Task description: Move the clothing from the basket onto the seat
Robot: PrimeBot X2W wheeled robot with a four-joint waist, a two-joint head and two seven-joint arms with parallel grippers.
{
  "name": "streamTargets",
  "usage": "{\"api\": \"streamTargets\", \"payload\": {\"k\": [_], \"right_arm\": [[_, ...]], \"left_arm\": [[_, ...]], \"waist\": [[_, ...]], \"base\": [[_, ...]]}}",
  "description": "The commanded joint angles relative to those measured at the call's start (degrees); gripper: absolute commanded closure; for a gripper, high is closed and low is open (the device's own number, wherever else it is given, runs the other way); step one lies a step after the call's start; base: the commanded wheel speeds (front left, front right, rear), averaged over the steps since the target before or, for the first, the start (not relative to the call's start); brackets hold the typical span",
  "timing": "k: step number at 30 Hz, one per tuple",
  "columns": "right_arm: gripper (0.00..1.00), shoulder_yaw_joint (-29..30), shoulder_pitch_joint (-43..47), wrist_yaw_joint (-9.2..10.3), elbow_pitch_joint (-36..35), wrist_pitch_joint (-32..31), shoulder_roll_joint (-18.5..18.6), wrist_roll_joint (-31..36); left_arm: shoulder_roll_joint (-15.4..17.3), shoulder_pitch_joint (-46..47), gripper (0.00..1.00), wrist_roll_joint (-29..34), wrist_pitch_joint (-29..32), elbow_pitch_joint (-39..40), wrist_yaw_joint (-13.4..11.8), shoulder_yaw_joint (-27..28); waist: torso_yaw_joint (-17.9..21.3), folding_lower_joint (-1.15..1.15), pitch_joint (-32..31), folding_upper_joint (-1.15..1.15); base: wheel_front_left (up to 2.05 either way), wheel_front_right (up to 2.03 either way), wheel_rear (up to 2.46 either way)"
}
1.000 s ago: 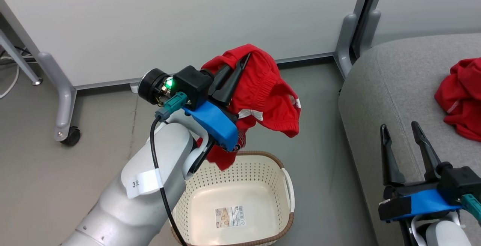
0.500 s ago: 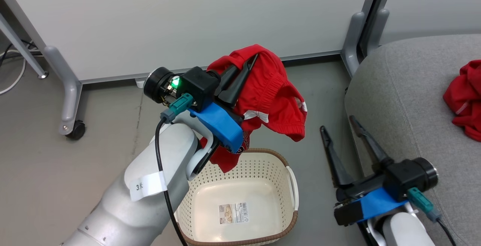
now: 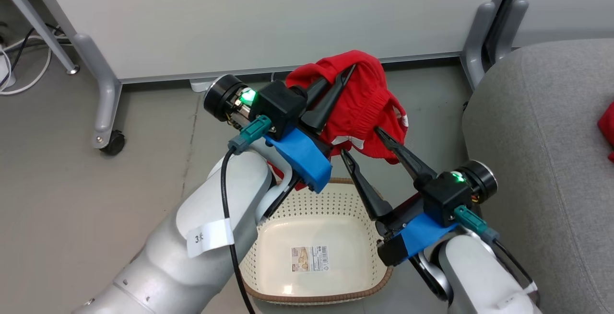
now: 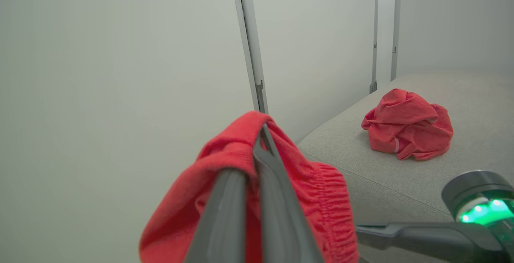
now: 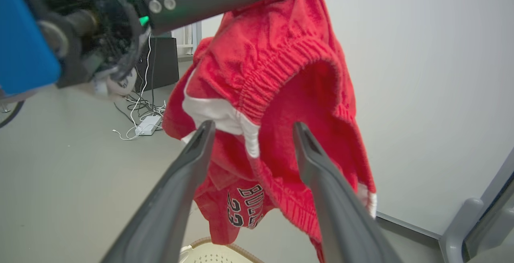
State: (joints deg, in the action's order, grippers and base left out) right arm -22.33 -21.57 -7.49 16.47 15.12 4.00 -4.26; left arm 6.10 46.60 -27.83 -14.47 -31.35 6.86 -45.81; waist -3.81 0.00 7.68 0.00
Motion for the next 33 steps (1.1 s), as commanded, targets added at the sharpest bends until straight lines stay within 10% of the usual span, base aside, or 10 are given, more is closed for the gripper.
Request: {"api": "streamTargets", "payload": {"k": [1, 13, 14, 15, 16, 32, 33], "right_arm": [[0.00, -0.1, -1.5, -0.01, 0.9, 0.0, -0.1, 0.1], [0.00, -3.0, -9.8, -0.01, 7.4, 0.0, -1.2, -2.3], [0.34, -3.4, -10.0, -0.01, 7.3, 0.0, -1.2, -3.0], [0.94, -3.6, -10.2, -0.01, 7.1, 0.0, -1.1, -3.9], [1.00, -3.9, -10.3, -0.01, 6.9, 0.0, -1.1, -4.4], [1.00, -4.7, -10.5, -0.01, 7.1, 0.0, -1.2, -5.4], [1.00, -4.7, -10.5, -0.01, 7.1, 0.0, -1.2, -5.4]], "left_arm": [[-0.2, 1.0, 1.00, 0.1, -0.2, 0.3, -0.1, -0.3], [-1.9, 2.5, 1.00, -0.1, -0.5, 0.1, 0.2, -2.2], [-2.0, 2.5, 1.00, -0.2, -0.5, 0.0, 0.2, -2.3], [-2.1, 2.6, 1.00, -0.3, -0.6, -0.1, 0.2, -2.4], [-2.1, 2.6, 1.00, -0.3, -0.6, -0.1, 0.3, -2.4], [-2.3, 2.9, 1.00, -0.1, -0.8, -1.2, 0.3, -2.0], [-2.3, 3.0, 0.52, 0.1, -0.8, -1.3, 0.1, -2.0]], "waist": [[-0.5, 0.00, 0.5, 0.00], [-2.8, 0.00, 2.3, 0.00], [-2.8, 0.00, 2.4, 0.00], [-2.8, 0.00, 2.4, 0.00], [-2.9, 0.00, 2.5, 0.00], [-2.4, 0.00, 2.7, 0.00], [-2.3, 0.00, 2.7, 0.00]], "base": [[0.00, 0.00, 0.00], [0.00, 0.00, 0.00], [0.00, 0.00, 0.00], [0.00, 0.00, 0.00], [0.00, 0.00, 0.00], [0.00, 0.00, 0.00], [0.00, 0.00, 0.00]]}}
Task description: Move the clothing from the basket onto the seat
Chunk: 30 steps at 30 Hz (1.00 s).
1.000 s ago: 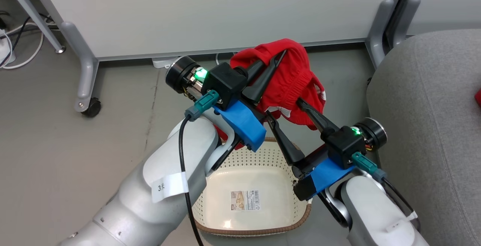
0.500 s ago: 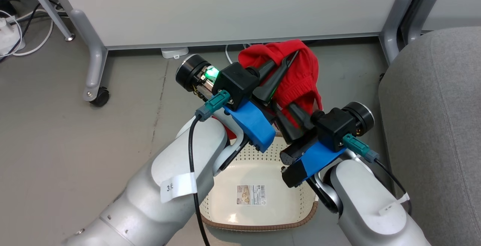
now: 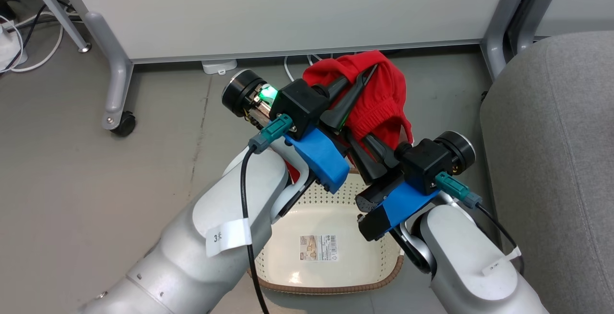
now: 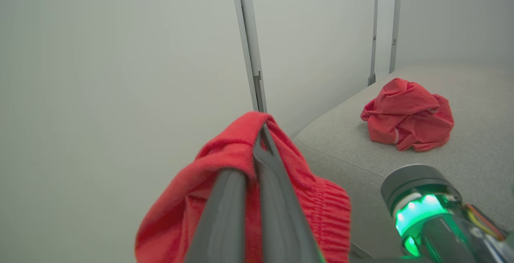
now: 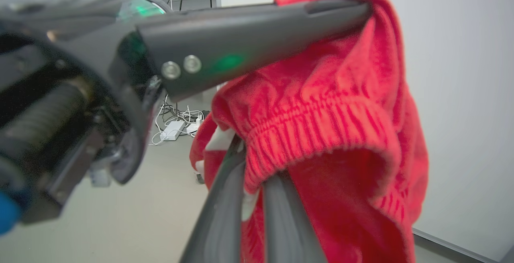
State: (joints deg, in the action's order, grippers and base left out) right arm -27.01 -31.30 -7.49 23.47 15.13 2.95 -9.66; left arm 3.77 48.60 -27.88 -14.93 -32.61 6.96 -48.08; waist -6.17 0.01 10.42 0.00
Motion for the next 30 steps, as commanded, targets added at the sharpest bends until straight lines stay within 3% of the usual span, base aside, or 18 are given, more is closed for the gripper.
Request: {"api": "streamTargets", "payload": {"k": [1, 18, 30], "right_arm": [[1.00, 0.1, -0.7, -0.01, 0.1, 0.0, -0.1, 0.1], [1.00, 4.0, 1.3, -0.01, -0.2, 0.0, -0.1, 0.8], [1.00, 10.7, 1.4, -0.01, -2.4, 0.0, -0.1, 3.2]], "left_arm": [[0.1, 1.2, 0.00, 0.4, -0.3, -0.2, -0.3, 0.2], [0.6, -0.1, 0.00, 2.2, -0.3, 0.2, -0.8, 0.8], [1.9, -1.9, 0.00, 3.4, -0.3, 2.3, -1.4, 0.5]], "waist": [[0.1, -0.01, 0.0, 0.00], [1.8, -0.01, 0.4, 0.00], [7.3, -0.01, 1.8, 0.00]], "base": [[0.00, 0.00, 0.00], [0.00, 0.00, 0.00], [0.00, 0.00, 0.00]]}}
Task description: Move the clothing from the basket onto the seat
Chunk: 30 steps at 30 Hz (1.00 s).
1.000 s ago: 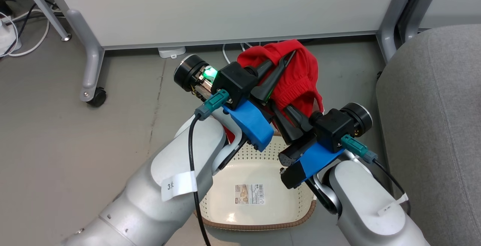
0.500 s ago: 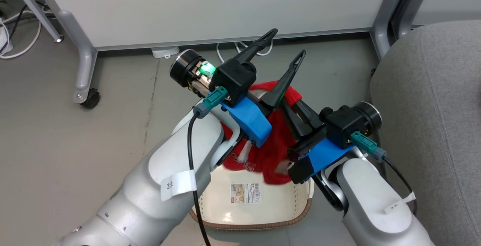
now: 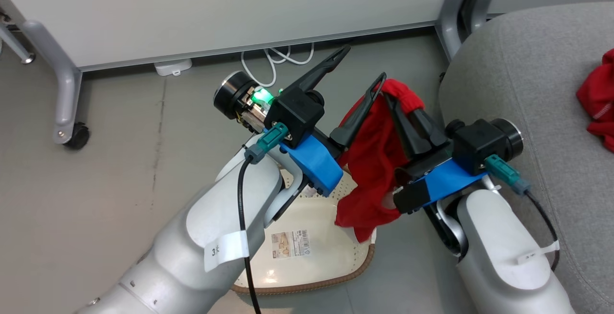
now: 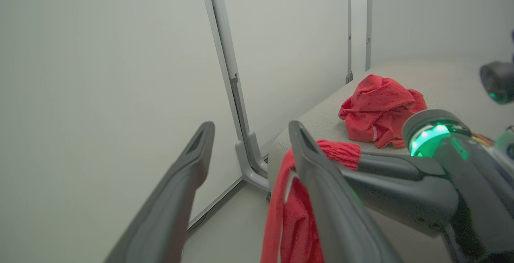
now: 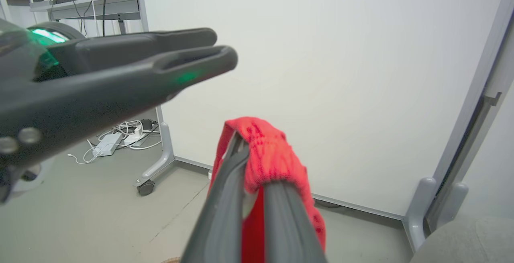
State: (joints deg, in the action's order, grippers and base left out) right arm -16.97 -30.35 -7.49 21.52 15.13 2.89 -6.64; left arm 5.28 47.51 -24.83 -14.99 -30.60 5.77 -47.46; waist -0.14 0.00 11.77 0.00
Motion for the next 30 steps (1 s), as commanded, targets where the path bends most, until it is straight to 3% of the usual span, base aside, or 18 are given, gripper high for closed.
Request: {"api": "streamTargets", "payload": {"k": [1, 19, 30], "right_arm": [[1.00, 1.6, 0.4, -0.01, -0.8, 0.0, 0.0, 0.5], [1.00, 14.2, 2.5, -0.01, -8.3, 0.0, 3.6, 2.8], [1.00, 19.1, 5.9, -0.01, -10.9, 0.0, 3.9, 3.1]], "left_arm": [[0.4, -1.0, 0.00, 0.4, -0.3, 0.5, -0.2, -0.4], [0.9, -3.7, 0.00, 1.7, -0.3, 2.2, 0.5, -4.8], [1.0, -5.2, 0.00, 1.8, -0.3, 2.4, 0.6, -6.6]], "waist": [[1.9, 0.00, 0.6, 0.00], [12.0, 0.00, 4.7, 0.00], [15.2, 0.00, 5.7, 0.00]], "base": [[0.00, 0.00, 0.00], [0.00, 0.00, 0.00], [0.00, 0.00, 0.00]]}}
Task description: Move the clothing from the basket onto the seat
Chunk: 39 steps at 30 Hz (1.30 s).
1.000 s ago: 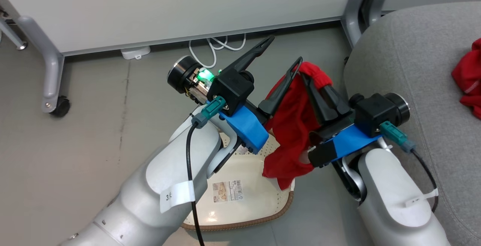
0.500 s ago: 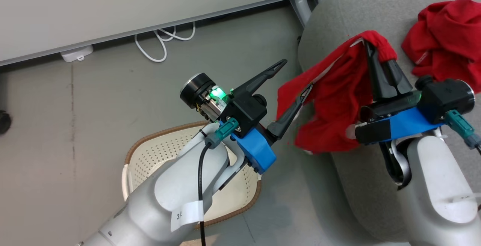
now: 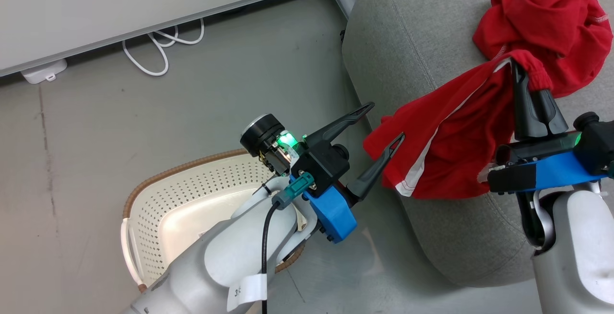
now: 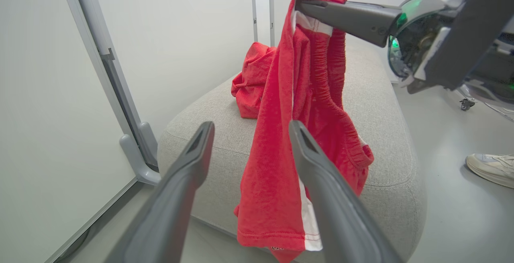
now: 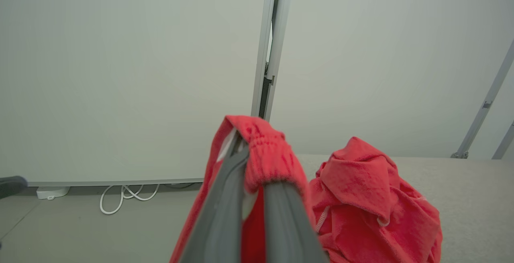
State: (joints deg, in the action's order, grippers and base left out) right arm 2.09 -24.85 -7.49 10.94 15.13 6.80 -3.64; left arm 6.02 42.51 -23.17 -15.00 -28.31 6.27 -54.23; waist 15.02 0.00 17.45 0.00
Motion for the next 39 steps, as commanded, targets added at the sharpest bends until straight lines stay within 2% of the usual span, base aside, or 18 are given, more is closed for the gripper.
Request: {"api": "streamTargets", "payload": {"k": [1, 9, 16, 21, 24, 26, 31, 35, 39], "right_arm": [[1.00, 0.2, 0.5, -0.01, -0.3, 0.0, -0.1, 0.2], [1.00, 0.6, -3.6, -0.01, -1.2, 0.0, -0.3, 0.7], [1.00, 4.8, -16.7, -0.01, -3.2, 0.0, 3.0, -0.1], [1.00, 11.2, -29.3, -0.01, -3.8, 0.0, 8.2, -0.8], [1.00, 14.8, -36.6, -0.01, -2.8, 0.0, 13.7, -0.6], [1.00, 16.4, -40.8, 0.00, -1.4, 0.0, 18.7, -0.1], [1.00, 20.3, -47.9, -0.01, 4.6, 0.0, 29.2, 0.7], [1.00, 23.0, -47.1, -0.01, 8.9, 0.0, 32.5, 1.8], [1.00, 24.3, -41.6, -0.01, 12.0, 0.0, 30.6, 2.1]], "left_arm": [[0.3, -0.3, 0.00, 0.2, -0.3, 0.2, 0.1, 0.2], [0.7, 1.6, 0.00, 0.9, -0.3, 0.9, -0.3, 0.3], [1.9, 4.8, 0.00, 2.1, 0.4, 2.2, -0.8, 0.5], [2.8, 7.9, 0.00, 3.1, 1.3, 3.7, -0.9, 0.5], [3.5, 9.6, 0.00, 3.9, 1.9, 4.8, -1.0, 0.5], [4.0, 10.7, 0.00, 4.3, 2.2, 5.6, -1.0, 0.6], [5.0, 12.7, 0.00, 5.3, 3.1, 7.1, -1.2, 0.4], [5.0, 13.5, 0.00, 5.6, 3.5, 7.9, -1.0, -0.2], [5.5, 13.7, 0.00, 5.6, 3.8, 8.6, -1.2, -0.4]], "waist": [[0.2, 0.00, 0.1, 0.00], [-0.1, 0.00, 2.6, 0.00], [-0.9, 0.00, 8.5, 0.00], [-1.8, 0.00, 14.3, 0.00], [-2.2, 0.00, 17.7, 0.00], [-2.3, 0.00, 19.9, 0.00], [-1.9, 0.00, 23.4, 0.00], [-1.7, 0.00, 24.5, 0.00], [-0.7, 0.00, 25.1, 0.00]], "base": [[0.00, 0.00, 0.00], [0.00, 0.00, 0.00], [0.00, 0.00, 0.00], [0.00, 0.00, 0.00], [0.00, 0.00, 0.00], [0.00, 0.00, 0.00], [0.00, 0.00, 0.00], [0.00, 0.00, 0.00], [0.00, 0.00, 0.00]]}}
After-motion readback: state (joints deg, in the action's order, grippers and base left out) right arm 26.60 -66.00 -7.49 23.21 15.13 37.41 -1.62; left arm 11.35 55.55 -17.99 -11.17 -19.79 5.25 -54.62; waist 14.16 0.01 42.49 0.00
